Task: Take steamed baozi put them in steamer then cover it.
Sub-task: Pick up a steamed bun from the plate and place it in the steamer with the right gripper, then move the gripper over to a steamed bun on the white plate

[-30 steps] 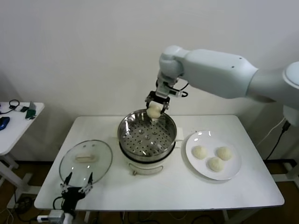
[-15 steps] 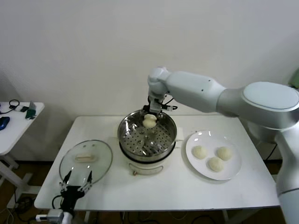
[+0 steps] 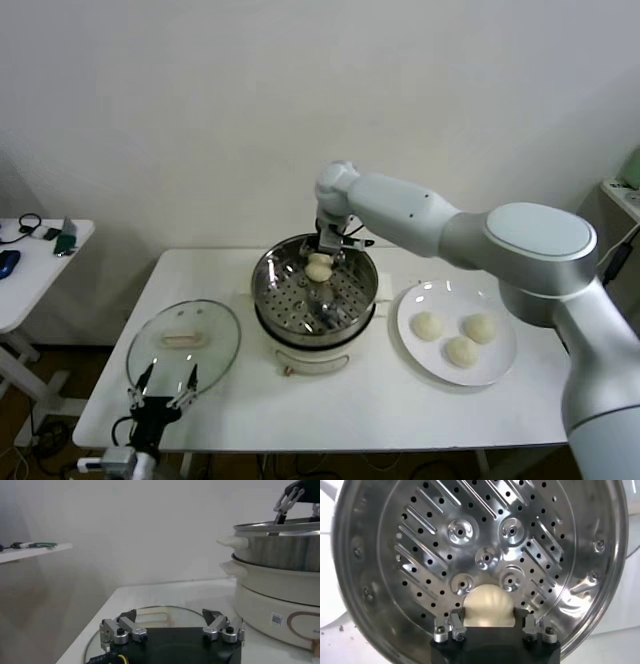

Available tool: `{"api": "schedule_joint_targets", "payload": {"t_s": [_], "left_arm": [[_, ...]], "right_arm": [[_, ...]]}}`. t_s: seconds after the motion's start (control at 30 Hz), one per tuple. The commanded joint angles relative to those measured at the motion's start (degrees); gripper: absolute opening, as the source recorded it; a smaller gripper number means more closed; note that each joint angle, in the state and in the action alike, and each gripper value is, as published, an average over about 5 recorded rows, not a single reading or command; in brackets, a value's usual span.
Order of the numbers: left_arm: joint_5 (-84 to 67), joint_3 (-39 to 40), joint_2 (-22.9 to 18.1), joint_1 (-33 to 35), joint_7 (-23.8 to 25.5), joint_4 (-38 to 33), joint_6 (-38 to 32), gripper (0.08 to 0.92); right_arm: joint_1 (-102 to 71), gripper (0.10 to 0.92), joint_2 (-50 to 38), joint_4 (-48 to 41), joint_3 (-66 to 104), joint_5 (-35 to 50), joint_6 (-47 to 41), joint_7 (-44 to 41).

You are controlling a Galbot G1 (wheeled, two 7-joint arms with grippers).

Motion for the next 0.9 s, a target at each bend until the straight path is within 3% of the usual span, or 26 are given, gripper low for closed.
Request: {"api": "schedule_joint_targets", "payload": {"t_s": [0.03, 0.2, 0.33, 0.47, 0.53, 0.67, 0.9], "left_arm": [[-0.02, -0.02, 0.06, 0.04, -0.01, -0.06, -0.07, 0.823], [0.17, 0.22, -0.06, 0.01, 0.02, -0.01, -0.07, 0.823], [0.47, 0.33, -0.4, 0.0, 0.1, -0.15, 0.06, 0.823], [0.75, 0.34, -0.46, 0.17, 0.15, -0.16, 0.05, 0.823], [0.77, 0.3, -0.48, 0.2, 0.15, -0.1, 0.04, 0.823], [0.75, 0.37, -0.46, 0.11, 0.16, 0.03, -0.01, 0.823], [0.49, 0.58, -0.17, -0.07, 0.15, 0.01, -0.2, 0.823]], "right_arm": [[-0.5, 0.734, 0.18, -1.65, 1.38, 1.23, 0.52, 1.35], [5.48, 0.816, -3.05, 2.72, -2.17, 14.31, 0.0, -2.78], [13.92, 0.822, -6.88, 6.32, -8.71, 32.59, -3.73, -7.97], [23.35, 0.823, -14.69, 13.74, -17.96, 56.71, -21.34, -14.46], [27.1, 0.823, -19.6, 17.67, -22.14, 64.77, -30.75, -16.05], [31.8, 0.823, -28.29, 22.53, -27.94, 67.98, -41.45, -15.8], [33.49, 0.823, -38.88, 32.49, -37.6, 65.69, -46.75, -11.44]]}}
